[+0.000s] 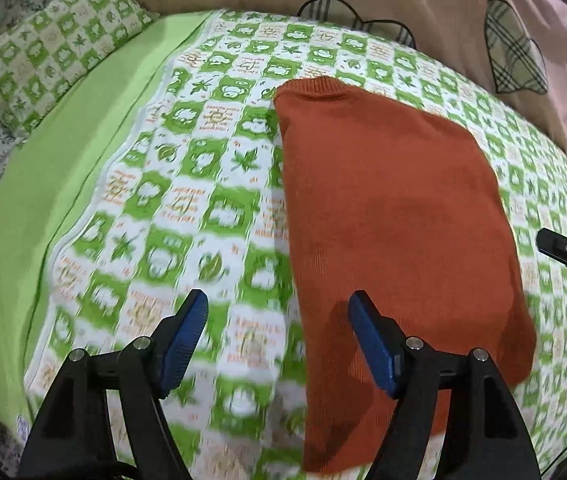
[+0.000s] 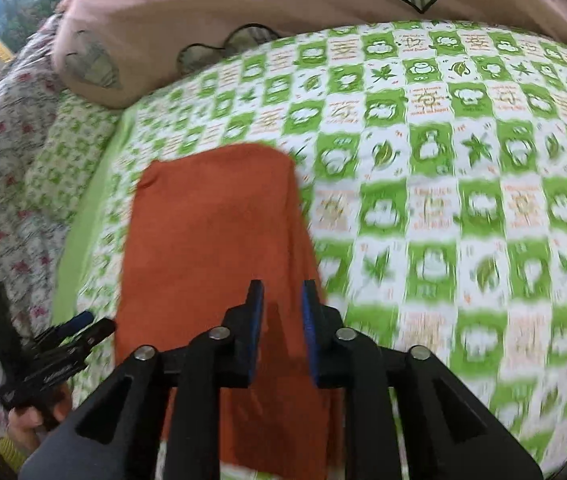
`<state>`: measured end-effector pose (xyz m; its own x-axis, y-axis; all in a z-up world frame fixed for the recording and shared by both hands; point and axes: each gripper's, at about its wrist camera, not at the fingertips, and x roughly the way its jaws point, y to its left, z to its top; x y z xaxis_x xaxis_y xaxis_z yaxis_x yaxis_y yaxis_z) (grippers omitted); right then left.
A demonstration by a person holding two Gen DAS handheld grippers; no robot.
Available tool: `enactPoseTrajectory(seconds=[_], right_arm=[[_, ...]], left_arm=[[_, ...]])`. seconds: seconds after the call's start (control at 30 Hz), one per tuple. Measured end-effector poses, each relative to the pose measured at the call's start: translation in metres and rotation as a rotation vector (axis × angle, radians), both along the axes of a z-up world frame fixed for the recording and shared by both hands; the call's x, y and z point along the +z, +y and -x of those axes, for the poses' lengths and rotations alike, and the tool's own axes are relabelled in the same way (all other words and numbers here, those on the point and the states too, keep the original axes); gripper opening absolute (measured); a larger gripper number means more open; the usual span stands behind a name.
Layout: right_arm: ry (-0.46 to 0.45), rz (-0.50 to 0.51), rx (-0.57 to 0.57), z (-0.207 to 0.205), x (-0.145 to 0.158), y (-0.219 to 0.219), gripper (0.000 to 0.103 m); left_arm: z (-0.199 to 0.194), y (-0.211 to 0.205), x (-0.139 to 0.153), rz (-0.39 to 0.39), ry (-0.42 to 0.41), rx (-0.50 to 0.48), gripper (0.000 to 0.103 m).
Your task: Fold small clothes
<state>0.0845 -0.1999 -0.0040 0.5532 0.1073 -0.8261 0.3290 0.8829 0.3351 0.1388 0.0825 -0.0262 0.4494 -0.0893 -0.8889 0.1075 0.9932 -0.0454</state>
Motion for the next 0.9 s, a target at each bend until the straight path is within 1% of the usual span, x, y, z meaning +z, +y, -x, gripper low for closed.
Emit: enactPoseTrajectory(seconds=[0.07, 0.13, 0.23, 0.3, 0.37, 0.47, 0.63, 0.8, 0.9], right_arm=[[-0.008, 0.007, 0.023, 0.018, 0.004, 0.012, 0.041], [-0.025, 0.026, 0.051, 0.037, 0.008, 0.025, 0.043], [-0.035, 0.069, 0.116, 0.062, 0.010, 0.045, 0.052], [-0.038, 0.089, 0.152, 0.079, 0.010, 0.054, 0.065], [-0.035, 0.112, 0.185, 0.093, 0.007, 0.065, 0.070], [-0.010, 0.123, 0.213, 0.109, -0.001, 0.073, 0.073], [0.031, 0.149, 0.264, 0.136, -0.012, 0.086, 0.074], [0.035, 0.169, 0.302, 0.144, -0.012, 0.096, 0.075], [0.018, 0.177, 0.316, 0.142, -0.008, 0.101, 0.078]], left_arm=[[0.018, -0.002, 0.002, -0.032, -0.009, -0.013, 0.077], [0.037, -0.003, 0.004, -0.065, -0.020, -0.026, 0.078], [0.068, -0.002, 0.004, -0.115, -0.034, -0.042, 0.081], [0.087, -0.003, 0.001, -0.139, -0.031, -0.048, 0.082], [0.103, -0.004, -0.003, -0.154, -0.021, -0.062, 0.082], [0.127, -0.005, -0.008, -0.172, -0.018, -0.085, 0.082], [0.153, -0.003, -0.009, -0.216, -0.046, -0.117, 0.082], [0.162, 0.002, -0.009, -0.201, -0.044, -0.086, 0.082], [0.162, 0.001, -0.004, -0.210, -0.067, -0.075, 0.083]])
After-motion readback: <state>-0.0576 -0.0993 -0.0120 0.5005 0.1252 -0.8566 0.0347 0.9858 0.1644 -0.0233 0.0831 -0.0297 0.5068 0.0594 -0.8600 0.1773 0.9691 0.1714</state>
